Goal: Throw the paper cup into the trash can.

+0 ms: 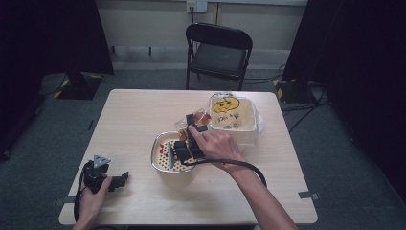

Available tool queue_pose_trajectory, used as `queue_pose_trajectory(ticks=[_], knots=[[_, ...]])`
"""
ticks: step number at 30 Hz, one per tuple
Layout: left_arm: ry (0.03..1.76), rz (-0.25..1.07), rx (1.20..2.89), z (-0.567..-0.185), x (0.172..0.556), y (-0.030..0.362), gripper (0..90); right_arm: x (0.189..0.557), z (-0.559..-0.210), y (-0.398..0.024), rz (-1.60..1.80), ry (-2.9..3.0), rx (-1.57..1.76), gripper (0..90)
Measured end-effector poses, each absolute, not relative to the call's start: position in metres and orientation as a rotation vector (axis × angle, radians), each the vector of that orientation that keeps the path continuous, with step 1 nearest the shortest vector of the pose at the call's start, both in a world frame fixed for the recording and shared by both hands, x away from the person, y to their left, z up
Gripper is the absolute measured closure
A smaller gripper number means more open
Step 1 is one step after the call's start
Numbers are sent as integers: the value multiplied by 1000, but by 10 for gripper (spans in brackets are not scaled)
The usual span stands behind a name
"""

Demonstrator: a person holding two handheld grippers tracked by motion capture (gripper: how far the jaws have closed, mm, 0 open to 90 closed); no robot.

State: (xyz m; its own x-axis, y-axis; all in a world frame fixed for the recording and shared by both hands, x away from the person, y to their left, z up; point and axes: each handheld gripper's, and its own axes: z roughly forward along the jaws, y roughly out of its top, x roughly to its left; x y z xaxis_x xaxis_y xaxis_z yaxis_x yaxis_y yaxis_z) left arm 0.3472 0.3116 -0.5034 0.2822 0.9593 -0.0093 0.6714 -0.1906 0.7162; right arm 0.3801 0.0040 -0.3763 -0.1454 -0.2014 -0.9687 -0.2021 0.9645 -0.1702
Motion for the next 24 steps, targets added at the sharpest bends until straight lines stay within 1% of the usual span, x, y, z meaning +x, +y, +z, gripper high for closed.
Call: queue_pose_trajectory(ticks=[4, 7, 12, 19, 24], knots=[[1459, 605, 1942, -503, 347, 312, 0, 381, -380, 7, -104, 1675, -388, 491], [1459, 606, 1943, -503, 347, 312, 0, 380, -372, 11, -100, 1649, -408, 491], [1458, 605, 1943, -503, 347, 312, 0, 376, -375, 15, -179, 1595, -499, 492], [1458, 605, 1943, -503, 347, 312, 0, 374, -383, 14, -273, 1550, -573, 492], [1458, 605, 1943, -503, 347, 312, 0, 373, -379, 11, -278, 1530, -584, 492]])
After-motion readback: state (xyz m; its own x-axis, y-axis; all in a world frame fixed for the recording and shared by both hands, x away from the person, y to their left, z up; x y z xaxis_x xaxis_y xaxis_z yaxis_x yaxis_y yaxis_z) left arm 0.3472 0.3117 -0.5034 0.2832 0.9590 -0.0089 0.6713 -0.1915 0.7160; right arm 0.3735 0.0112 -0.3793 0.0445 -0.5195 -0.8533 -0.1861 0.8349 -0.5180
